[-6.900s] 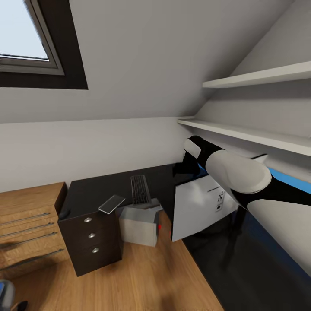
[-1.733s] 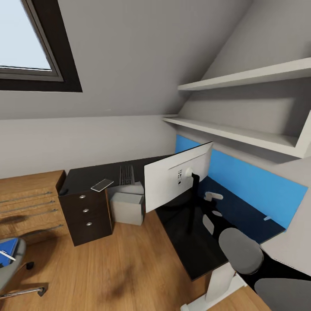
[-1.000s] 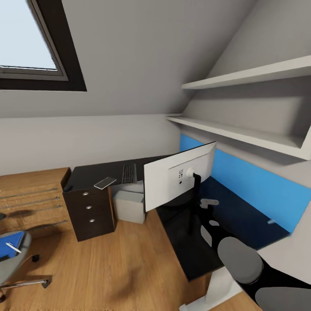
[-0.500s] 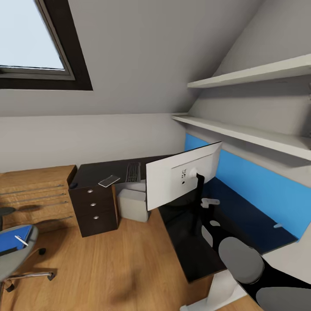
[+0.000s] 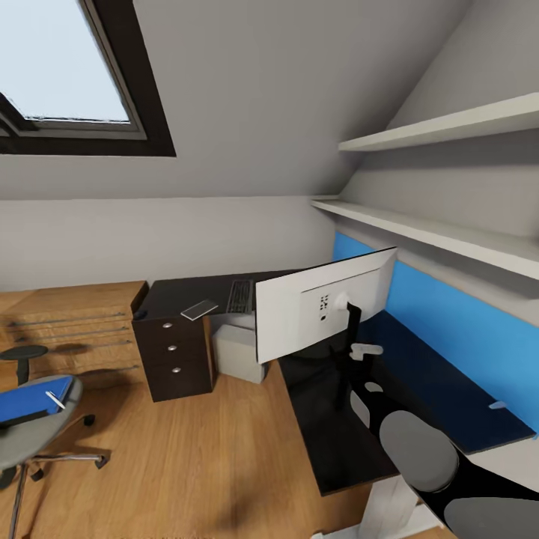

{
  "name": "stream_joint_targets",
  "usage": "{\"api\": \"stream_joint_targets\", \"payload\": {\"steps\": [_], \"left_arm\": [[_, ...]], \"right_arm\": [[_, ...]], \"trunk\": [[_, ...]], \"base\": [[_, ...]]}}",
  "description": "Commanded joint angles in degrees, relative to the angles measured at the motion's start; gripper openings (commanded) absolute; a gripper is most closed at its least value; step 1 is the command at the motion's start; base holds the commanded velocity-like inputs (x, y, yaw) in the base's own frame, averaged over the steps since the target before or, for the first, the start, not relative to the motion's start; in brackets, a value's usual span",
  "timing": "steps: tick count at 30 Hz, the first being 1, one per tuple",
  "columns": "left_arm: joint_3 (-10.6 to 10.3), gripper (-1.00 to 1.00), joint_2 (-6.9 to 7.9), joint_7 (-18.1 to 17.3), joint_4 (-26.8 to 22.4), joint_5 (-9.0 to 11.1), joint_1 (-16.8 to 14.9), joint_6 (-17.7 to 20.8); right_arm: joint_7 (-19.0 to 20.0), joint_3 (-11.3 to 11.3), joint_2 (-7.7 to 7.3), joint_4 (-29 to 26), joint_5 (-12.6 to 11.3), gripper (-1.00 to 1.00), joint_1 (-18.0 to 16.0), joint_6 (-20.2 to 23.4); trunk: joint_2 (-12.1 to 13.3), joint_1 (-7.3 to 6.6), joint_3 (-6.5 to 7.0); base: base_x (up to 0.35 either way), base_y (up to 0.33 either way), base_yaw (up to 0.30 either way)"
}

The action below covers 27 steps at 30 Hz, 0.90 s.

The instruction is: In the bedroom, organize the workspace by keeping the computer under the desk, ensuring the monitor is on the desk, placing the keyboard on the desk next to the monitor, placing the mouse on the desk next to the keyboard, moving the folder from the swivel chair onto the desk next to the mouse, stacking the notebook on top of the folder with the pen on top of the notebook, and positioning the swivel chair next to the desk.

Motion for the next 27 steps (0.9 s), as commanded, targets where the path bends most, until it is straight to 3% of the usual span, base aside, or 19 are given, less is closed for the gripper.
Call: {"api": "stream_joint_targets", "payload": {"steps": [1, 10, 20, 27], "left_arm": [[-0.13, 1.00, 0.01, -0.27, 0.18, 0.47, -0.04, -0.16], [-0.09, 1.00, 0.07, -0.37, 0.72, 0.50, -0.05, -0.16], [-0.19, 1.00, 0.02, -0.44, 0.76, 0.48, -0.05, -0.10], [-0.16, 1.00, 0.01, -0.34, 0.76, 0.48, -0.06, -0.15]], "right_arm": [[0.01, -0.48, 0.01, -0.03, 0.54, 1.00, -0.05, -0.15], [0.00, -0.55, -0.71, -0.02, 0.54, 1.00, -0.07, -0.84], [0.00, -0.57, -0.94, -0.03, 0.54, 1.00, -0.05, -1.35], [0.00, -0.57, -0.95, 0.02, 0.54, 1.00, -0.04, -1.38]], "trunk": [[-0.08, 0.02, -0.10], [-0.08, 0.02, -0.10], [-0.08, 0.02, -0.11], [-0.08, 0.02, -0.11]], "base": [[0.000, -0.012, 0.026], [0.000, -0.018, 0.008], [0.000, -0.243, 0.000], [0.000, -0.078, 0.000]]}}
